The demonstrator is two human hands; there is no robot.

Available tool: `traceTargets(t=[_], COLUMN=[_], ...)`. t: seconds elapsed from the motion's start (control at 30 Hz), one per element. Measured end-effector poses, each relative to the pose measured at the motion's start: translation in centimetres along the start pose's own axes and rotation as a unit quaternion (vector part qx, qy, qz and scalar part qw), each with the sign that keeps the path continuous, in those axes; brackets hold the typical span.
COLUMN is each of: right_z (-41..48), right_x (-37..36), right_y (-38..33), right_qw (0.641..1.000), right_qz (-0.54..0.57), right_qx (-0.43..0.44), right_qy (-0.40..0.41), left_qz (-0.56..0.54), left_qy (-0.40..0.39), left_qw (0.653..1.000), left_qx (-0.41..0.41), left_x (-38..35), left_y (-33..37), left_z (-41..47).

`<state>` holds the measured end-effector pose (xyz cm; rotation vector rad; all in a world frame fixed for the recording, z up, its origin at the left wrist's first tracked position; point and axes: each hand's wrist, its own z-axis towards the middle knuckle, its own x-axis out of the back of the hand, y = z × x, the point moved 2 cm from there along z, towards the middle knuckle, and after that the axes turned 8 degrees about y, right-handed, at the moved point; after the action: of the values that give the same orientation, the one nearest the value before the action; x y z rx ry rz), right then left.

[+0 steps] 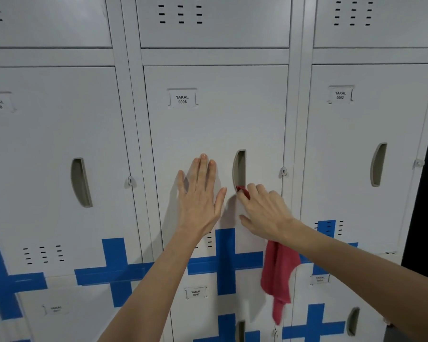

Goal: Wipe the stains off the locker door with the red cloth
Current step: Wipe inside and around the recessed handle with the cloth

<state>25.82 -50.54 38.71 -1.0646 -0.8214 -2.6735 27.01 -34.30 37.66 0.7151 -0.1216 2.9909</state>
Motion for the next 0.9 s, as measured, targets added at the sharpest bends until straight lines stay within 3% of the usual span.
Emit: traceTargets(t=[0.27,0.43,0.5,0.57,0.6,0.67,0.73,0.8,0.9], right_z=[2.1,1.9,1.9,2.0,2.0,2.0,1.9,2.0,2.0], right_x=[1.3,1.9,2.4,2.9,3.2,3.6,4.0,4.2,4.4], right_y=[-0.2,0.5,1.6,3.1,3.7,4.4,4.1,3.3,2.5], right_qw=[0.988,0.963,0.936,0.872,0.823,0.689,0.566,0.507,0.466], right_qz=[0.132,0.228,0.296,0.416,0.486,0.624,0.724,0.765,0.795], right_qx=[-0.076,-0.116,-0.145,-0.222,-0.273,-0.364,-0.392,-0.395,-0.388], right_qy=[-0.019,-0.089,-0.127,-0.132,-0.113,-0.060,-0.034,-0.029,-0.016], left_qz=[0.013,0.011,0.014,0.018,0.014,-0.042,-0.174,-0.319,-0.459], left_qy=[-0.003,-0.005,-0.008,-0.013,-0.018,-0.022,-0.001,-0.006,-0.157], left_qw=[1.000,1.000,1.000,1.000,1.000,0.999,0.982,0.938,0.844], left_qx=[-0.003,0.000,0.003,0.003,0.005,0.026,0.072,0.139,0.228], left_x=[-0.2,-0.3,-0.2,-0.1,0.1,1.0,2.3,3.2,3.2], left_y=[-0.2,0.0,0.1,0.1,0.2,0.9,2.3,3.8,5.9], left_z=[0.0,0.1,0.0,0.0,0.1,0.4,0.0,-1.5,-4.7])
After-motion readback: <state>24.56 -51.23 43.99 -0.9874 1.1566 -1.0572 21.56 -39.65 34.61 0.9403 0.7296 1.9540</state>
